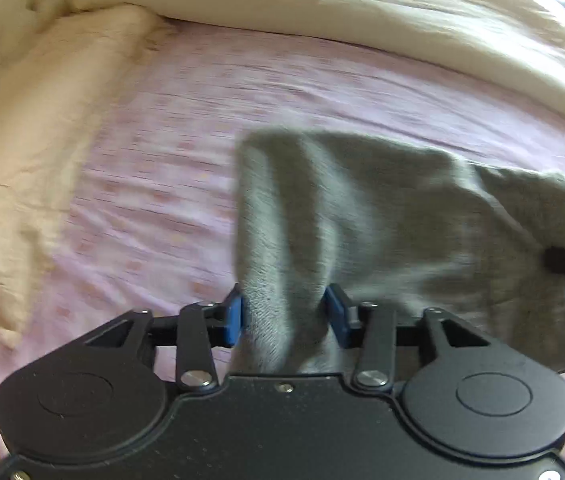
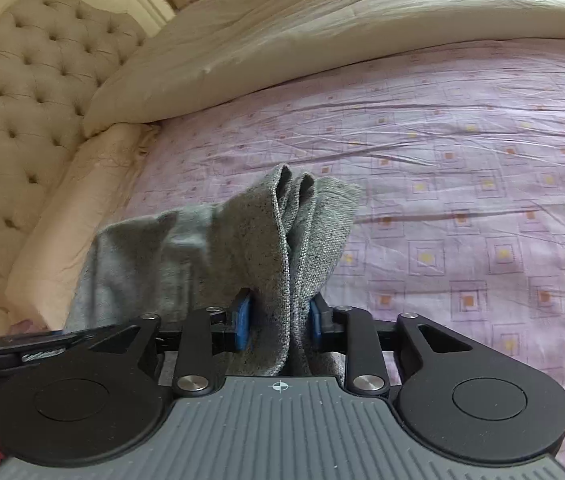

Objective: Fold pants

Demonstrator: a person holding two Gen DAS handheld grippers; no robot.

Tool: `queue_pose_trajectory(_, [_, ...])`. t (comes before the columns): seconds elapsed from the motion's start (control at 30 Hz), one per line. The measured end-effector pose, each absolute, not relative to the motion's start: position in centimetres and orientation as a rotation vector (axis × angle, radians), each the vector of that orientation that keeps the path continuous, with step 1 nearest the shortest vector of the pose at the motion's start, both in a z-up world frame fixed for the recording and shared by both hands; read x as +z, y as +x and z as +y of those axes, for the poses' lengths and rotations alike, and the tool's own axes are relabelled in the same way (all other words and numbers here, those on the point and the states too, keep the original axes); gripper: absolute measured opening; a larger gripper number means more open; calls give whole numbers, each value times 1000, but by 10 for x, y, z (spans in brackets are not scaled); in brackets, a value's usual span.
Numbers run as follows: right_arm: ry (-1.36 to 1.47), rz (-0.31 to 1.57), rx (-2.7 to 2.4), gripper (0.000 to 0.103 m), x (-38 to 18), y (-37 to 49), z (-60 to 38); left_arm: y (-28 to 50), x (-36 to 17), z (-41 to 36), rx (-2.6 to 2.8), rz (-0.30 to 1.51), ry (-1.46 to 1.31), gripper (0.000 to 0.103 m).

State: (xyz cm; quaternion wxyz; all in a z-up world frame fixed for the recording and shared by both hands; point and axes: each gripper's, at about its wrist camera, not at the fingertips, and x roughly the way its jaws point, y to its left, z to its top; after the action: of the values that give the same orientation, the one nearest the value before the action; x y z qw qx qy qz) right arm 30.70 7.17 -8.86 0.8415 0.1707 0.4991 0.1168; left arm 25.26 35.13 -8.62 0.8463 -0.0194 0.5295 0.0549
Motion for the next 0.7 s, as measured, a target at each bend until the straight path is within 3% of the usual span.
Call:
queue_pose_trajectory(0.1, [181, 1118, 37, 35, -111, 322, 96, 254, -100, 383, 219, 1154, -78, 50])
queue_pose_trajectory(0.2, [208, 1080, 54, 35, -104, 309, 102, 241, -97, 399, 229, 1165, -157, 50])
queue_pose_trajectory(0.7, [190, 970, 166, 35, -29, 225, 150, 200, -39, 339, 150, 1123, -101, 56])
